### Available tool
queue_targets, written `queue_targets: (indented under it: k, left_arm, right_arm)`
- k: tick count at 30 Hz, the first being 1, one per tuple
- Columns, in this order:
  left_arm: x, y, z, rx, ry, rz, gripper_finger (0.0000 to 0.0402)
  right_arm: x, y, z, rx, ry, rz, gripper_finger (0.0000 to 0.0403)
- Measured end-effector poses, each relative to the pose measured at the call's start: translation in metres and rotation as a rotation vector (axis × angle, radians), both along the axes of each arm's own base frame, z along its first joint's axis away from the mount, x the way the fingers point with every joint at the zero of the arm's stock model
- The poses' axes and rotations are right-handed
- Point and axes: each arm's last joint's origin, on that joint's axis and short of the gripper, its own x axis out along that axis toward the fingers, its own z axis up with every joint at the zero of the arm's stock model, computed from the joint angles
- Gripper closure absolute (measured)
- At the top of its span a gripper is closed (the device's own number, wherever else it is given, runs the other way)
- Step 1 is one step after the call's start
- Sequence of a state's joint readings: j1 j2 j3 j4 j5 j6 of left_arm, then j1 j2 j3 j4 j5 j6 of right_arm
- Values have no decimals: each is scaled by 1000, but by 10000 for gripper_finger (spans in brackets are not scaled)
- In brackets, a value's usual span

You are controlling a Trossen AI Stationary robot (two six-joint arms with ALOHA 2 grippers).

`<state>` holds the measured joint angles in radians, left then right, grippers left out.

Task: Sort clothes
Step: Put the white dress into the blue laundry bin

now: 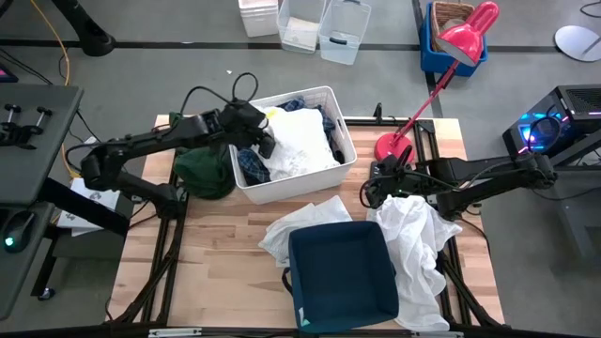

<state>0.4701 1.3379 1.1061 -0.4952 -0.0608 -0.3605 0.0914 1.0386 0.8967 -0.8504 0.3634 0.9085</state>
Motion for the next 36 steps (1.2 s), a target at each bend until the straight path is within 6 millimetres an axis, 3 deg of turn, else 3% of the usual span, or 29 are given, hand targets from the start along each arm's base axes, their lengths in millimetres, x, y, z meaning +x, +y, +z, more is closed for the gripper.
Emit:
queue_targets:
  k: [7,13,16,19,21,24,27,31,36]
  left_arm:
    - [0,2,-1,38,26,-31,174]
    - [25,1,-21,129,107,-144,181]
    - [41,1,-36,183,146,-145,240]
    - [54,-1,-45,168,105,-158,359]
    - [60,-2,-38,156,-7,-167,383]
    - [63,-11,3,220,-214,-239,395]
    - [54,-30,75,381,-505,-373,397]
    - [34,-66,159,558,-785,-519,399]
    - [17,-119,234,744,-1042,-746,400]
  right_arm:
    - [0,0,0,0,0,0,182]
    - [0,0,0,3,1,2,182]
    - [0,0,0,3,2,3,182]
    - [0,0,0,3,2,3,182]
    - [0,0,0,3,2,2,182]
    - [-1,0,2,5,-17,3,182]
    - [-4,0,10,12,-94,3,182]
    - [-14,-2,27,-20,-232,9,182]
    - [-31,-8,41,-110,-324,-63,182]
